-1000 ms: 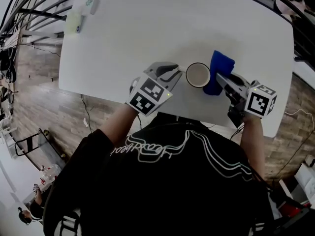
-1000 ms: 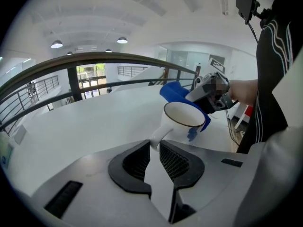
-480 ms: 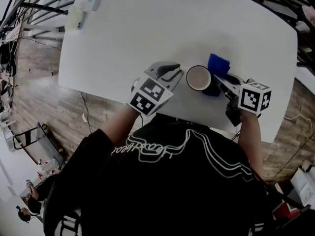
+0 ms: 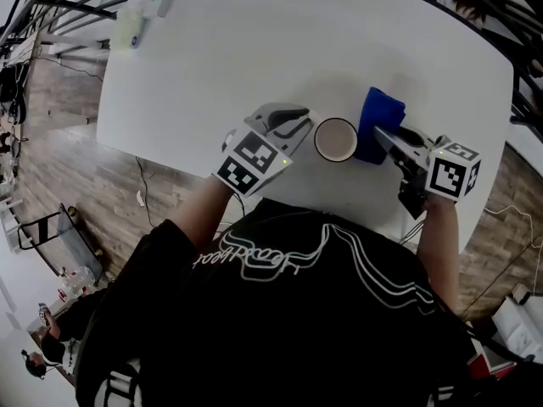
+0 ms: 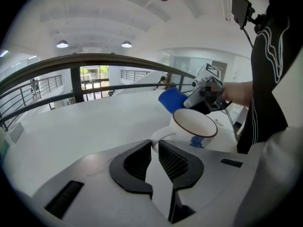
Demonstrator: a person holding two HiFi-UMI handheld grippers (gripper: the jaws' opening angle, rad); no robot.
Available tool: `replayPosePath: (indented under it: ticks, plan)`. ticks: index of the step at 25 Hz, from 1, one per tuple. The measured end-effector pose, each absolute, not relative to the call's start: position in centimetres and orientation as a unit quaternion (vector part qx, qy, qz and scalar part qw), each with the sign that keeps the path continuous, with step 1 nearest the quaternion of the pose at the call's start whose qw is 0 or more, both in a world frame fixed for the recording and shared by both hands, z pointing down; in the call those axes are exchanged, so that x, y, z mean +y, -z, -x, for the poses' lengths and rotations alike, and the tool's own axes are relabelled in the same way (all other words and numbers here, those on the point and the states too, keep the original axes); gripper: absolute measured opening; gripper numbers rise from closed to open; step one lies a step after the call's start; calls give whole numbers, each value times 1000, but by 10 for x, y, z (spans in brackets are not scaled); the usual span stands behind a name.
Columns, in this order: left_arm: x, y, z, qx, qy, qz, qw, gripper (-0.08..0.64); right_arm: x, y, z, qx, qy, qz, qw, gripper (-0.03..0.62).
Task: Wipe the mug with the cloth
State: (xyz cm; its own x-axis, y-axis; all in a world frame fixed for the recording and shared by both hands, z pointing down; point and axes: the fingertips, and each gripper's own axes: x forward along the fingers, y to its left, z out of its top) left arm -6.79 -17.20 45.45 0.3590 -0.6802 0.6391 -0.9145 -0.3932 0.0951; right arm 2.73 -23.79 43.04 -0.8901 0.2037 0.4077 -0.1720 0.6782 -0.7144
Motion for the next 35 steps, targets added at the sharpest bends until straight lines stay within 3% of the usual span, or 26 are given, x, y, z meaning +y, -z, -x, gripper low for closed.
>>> replayPosePath:
  ticks: [6,15,35]
  plan:
    - [-179,-454,59,-496,-254,-802,217,54,-243,-405,-30,-894,-396,60,201,60]
    - [-187,-456,52,-489,-247,-808,215,52,-233,-397,-25,-894,-373,133,210,60]
    - [-201,-459,54,-521,-211,-794,230,51,-227,-444,17,-869,-336,202,303,60]
